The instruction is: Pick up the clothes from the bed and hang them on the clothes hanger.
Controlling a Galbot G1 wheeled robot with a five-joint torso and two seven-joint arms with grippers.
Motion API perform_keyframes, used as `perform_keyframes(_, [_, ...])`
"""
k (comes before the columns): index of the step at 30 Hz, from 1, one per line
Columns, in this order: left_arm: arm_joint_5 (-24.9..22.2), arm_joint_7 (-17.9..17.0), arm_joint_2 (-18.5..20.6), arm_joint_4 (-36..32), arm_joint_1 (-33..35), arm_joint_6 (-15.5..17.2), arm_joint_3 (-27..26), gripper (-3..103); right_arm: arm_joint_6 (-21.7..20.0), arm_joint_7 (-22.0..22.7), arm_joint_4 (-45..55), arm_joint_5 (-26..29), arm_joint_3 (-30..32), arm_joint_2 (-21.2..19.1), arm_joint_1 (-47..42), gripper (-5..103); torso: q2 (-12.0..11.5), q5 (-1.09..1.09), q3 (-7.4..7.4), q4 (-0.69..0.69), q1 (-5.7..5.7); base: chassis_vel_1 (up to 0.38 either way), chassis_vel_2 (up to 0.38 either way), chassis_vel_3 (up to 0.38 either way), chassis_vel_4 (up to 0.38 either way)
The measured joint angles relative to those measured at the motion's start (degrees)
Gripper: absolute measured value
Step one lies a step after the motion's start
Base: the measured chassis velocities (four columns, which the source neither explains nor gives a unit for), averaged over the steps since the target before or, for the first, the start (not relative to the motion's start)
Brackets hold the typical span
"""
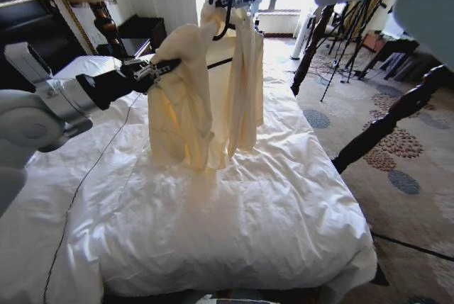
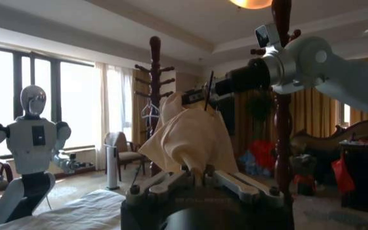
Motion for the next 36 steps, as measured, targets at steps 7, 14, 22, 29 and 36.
perform_keyframes(7, [-0.1,-0.1,-0.3,0.2,0.0,-0.1,0.1,3,0.1,15.1,0.3,16.6,0.7,0.1,-1.5,88,0.0,0.00,0.00,0.00,0.00,0.000,0.000,0.000,0.000])
perform_keyframes(14, [-0.1,-0.2,-0.4,0.3,0.1,-0.2,0.2,3,3.6,18.3,-1.2,23.7,2.4,1.0,-2.5,100,0.0,-0.01,0.00,0.01,0.00,0.000,0.000,0.000,0.000])
perform_keyframes(22, [-0.2,0.1,-0.2,1.1,-0.1,-0.4,0.3,3,-0.2,10.4,-1.1,24.3,0.1,-3.5,-0.4,100,0.0,-0.01,0.00,0.00,0.00,0.000,0.000,0.000,0.000])
perform_keyframes(29, [-0.2,0.2,-0.8,1.1,-0.3,-0.5,0.9,3,-1.2,7.8,-1.8,21.4,-2.4,-3.8,2.1,100,0.0,0.00,0.00,-0.02,0.00,0.000,0.000,0.000,0.000])
perform_keyframes(36, [-0.2,0.7,-1.5,2.4,0.2,-0.5,0.8,3,-1.2,9.4,-2.5,26.9,-2.3,-3.9,2.8,100,0.0,-0.01,0.00,0.00,0.00,0.000,0.000,0.000,0.000])
